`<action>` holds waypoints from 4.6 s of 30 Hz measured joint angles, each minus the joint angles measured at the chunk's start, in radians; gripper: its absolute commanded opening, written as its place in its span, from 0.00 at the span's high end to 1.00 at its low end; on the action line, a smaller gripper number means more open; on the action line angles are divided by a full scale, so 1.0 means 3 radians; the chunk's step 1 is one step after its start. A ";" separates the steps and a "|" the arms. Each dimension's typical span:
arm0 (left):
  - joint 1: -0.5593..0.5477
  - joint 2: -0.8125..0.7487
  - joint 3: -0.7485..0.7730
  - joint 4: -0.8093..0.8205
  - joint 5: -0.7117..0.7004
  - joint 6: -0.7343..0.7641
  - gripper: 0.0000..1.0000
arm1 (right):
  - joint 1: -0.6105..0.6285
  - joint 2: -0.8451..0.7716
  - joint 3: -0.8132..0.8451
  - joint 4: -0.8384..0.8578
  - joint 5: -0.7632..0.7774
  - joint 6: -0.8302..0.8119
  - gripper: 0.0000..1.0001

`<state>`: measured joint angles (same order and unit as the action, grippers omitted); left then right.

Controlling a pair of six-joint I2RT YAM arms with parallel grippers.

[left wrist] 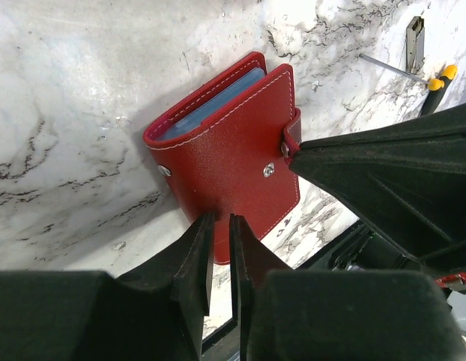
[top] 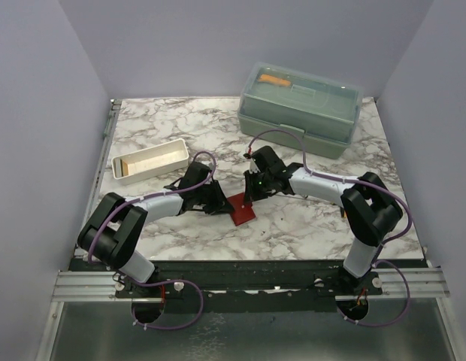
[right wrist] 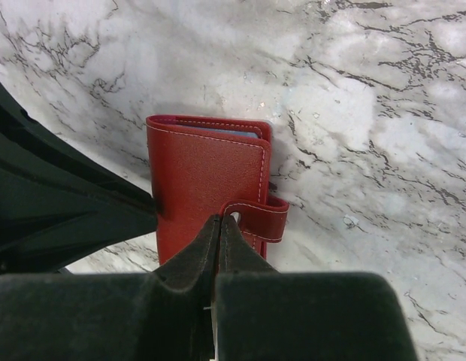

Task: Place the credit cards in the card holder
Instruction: Close the card holder at the center of the board, then reset both arms

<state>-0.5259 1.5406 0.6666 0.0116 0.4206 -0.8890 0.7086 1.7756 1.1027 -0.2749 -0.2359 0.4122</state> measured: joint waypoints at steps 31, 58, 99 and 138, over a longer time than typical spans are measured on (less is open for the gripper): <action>0.0004 0.0072 -0.0017 -0.0107 -0.0071 -0.0018 0.68 | -0.0064 -0.0010 -0.0245 0.0313 -0.0478 0.0027 1.00; 0.0004 0.0076 -0.0017 -0.0104 -0.0071 -0.0017 0.70 | -0.0071 -0.0034 -0.0301 0.0354 -0.0579 0.0113 1.00; 0.0004 -0.0212 0.0005 -0.0301 -0.0080 0.0038 0.69 | -0.0736 0.1049 -0.0762 0.2485 -0.2602 0.1626 0.98; -0.0187 0.0613 0.0740 0.0046 0.0352 -0.0085 0.18 | -0.0819 -0.2764 -0.0050 -0.0912 0.0052 0.0127 0.09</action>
<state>-0.5819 1.7245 0.8886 0.0254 0.5262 -0.9146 0.4629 0.9463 1.0878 -0.5484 -0.2203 0.4503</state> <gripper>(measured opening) 0.777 0.857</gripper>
